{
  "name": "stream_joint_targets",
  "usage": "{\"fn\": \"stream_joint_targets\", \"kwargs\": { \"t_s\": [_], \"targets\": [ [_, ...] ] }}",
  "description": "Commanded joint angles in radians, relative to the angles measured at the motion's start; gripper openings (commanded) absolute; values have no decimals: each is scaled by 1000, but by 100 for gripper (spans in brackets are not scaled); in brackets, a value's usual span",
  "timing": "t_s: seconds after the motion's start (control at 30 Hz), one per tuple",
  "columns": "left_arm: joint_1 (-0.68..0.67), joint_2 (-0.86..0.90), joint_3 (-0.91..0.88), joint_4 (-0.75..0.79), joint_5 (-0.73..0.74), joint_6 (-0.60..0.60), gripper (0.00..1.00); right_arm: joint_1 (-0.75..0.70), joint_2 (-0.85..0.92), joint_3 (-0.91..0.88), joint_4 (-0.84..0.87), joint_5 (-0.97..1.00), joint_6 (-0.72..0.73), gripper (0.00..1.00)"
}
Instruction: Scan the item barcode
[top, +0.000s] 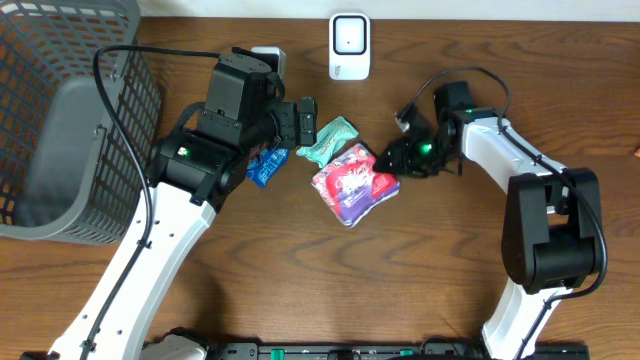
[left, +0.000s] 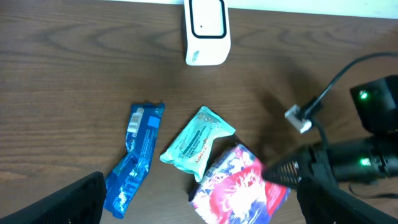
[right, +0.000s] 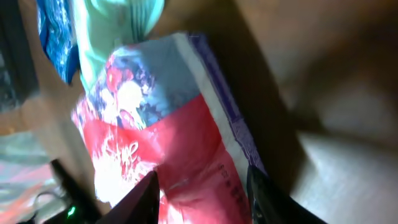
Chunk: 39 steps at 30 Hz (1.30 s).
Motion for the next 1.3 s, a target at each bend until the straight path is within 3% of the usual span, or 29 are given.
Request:
{"fn": "stream_joint_targets", "kwargs": {
  "t_s": [0.0,0.17,0.3,0.57,0.73,0.97,1.27],
  "targets": [
    [3,3,19,-2,-13,-5,98,8,-56,0,-78,-52,-51,41],
    [3,3,19,-2,-13,-5,98,10,-117,0,-211,-51,-69,40],
    [3,3,19,-2,-13,-5,98,11,-184,0,-197,-43,-68,45],
    [3,3,19,-2,-13,-5,98,55,-199,0,-87,301,108,58],
    [3,3,19,-2,-13,-5,98,130,-188,0,-60,262,124,56],
    [3,3,19,-2,-13,-5,98,249,-183,-1,-37,537,219,61],
    [3,3,19,-2,-13,-5,98,265,-119,-8,-37,573,235,60]
  ]
}}
